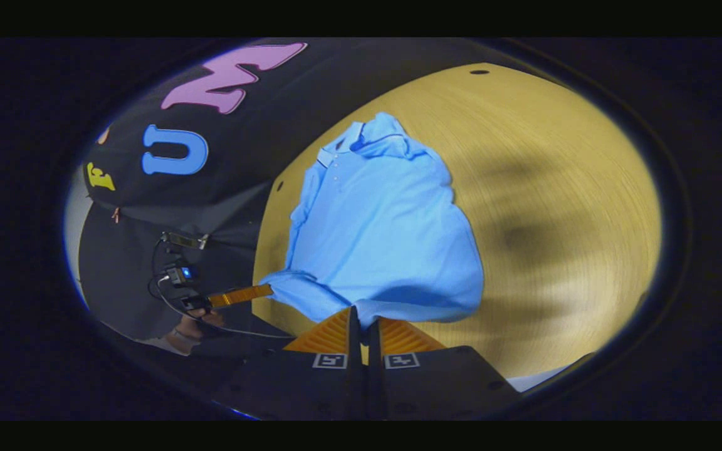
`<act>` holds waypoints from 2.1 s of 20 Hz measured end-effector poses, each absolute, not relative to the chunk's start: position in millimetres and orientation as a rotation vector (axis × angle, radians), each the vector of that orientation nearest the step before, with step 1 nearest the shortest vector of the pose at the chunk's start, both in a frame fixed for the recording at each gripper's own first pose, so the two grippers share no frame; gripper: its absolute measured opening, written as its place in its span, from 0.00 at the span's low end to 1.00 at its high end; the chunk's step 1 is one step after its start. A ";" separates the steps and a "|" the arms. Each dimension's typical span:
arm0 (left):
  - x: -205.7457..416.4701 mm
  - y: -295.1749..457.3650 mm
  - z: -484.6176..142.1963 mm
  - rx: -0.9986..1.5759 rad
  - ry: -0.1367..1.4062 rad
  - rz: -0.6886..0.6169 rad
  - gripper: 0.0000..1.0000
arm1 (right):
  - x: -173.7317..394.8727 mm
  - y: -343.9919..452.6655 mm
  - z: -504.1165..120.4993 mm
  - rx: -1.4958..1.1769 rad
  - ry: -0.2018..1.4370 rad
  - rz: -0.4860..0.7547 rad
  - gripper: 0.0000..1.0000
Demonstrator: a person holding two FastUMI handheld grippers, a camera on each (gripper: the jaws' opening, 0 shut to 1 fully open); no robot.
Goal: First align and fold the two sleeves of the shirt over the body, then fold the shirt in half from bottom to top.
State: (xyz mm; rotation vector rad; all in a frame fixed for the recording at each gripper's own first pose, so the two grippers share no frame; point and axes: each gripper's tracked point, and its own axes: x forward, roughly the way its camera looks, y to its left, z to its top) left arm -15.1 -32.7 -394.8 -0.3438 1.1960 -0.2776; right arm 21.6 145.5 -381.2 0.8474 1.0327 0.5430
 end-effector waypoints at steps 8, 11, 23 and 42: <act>138.3 -15.6 -321.0 -0.386 0.945 -0.190 0.07 | 196.3 123.8 -288.6 0.644 0.757 0.596 0.07; 203.2 -3.4 -318.6 -0.337 0.912 -0.142 0.07 | 278.0 115.3 -264.9 0.621 0.670 0.596 0.07; 334.8 14.8 -469.4 -0.271 1.080 0.158 0.17 | 431.3 131.1 -411.4 0.516 0.830 0.421 0.01; 168.1 33.3 -176.2 -0.052 0.537 0.025 0.98 | 252.8 83.9 -144.5 0.246 0.306 0.247 0.98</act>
